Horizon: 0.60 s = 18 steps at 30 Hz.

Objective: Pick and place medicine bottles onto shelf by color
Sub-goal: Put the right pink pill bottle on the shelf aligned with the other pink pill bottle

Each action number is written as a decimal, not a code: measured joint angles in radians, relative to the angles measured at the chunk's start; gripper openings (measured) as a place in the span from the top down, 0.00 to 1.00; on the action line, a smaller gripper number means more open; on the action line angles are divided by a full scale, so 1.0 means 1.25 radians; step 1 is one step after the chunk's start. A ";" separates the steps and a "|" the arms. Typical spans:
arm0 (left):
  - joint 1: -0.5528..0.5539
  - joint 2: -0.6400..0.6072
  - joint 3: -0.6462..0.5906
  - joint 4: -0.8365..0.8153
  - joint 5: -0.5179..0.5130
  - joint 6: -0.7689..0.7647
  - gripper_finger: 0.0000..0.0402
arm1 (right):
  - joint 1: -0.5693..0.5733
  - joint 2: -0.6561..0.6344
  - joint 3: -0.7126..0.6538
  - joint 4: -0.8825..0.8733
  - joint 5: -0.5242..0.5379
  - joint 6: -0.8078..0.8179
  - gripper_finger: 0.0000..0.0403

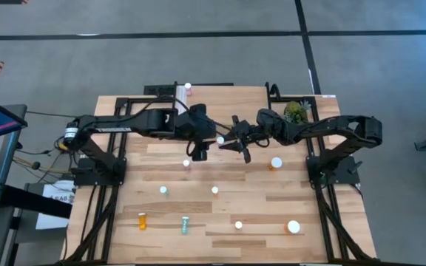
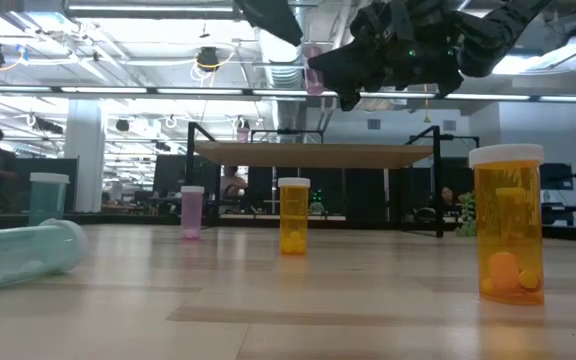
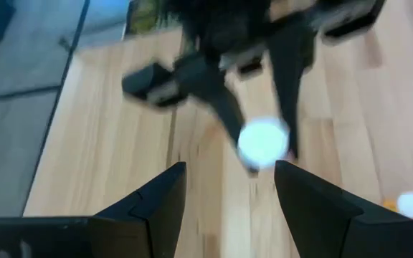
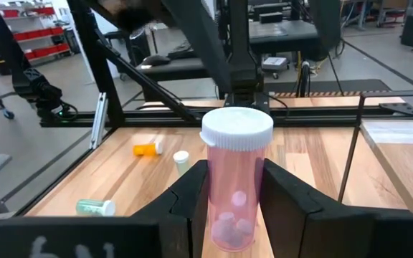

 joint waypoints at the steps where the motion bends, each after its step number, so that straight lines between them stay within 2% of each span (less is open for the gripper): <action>1: 0.000 -0.001 0.002 -0.007 0.001 0.001 0.50 | 0.000 0.000 0.000 0.001 0.000 0.000 0.68; 18: -0.006 0.005 0.012 -0.001 -0.008 -0.015 0.51 | 0.000 0.000 0.001 0.007 -0.001 0.000 0.68</action>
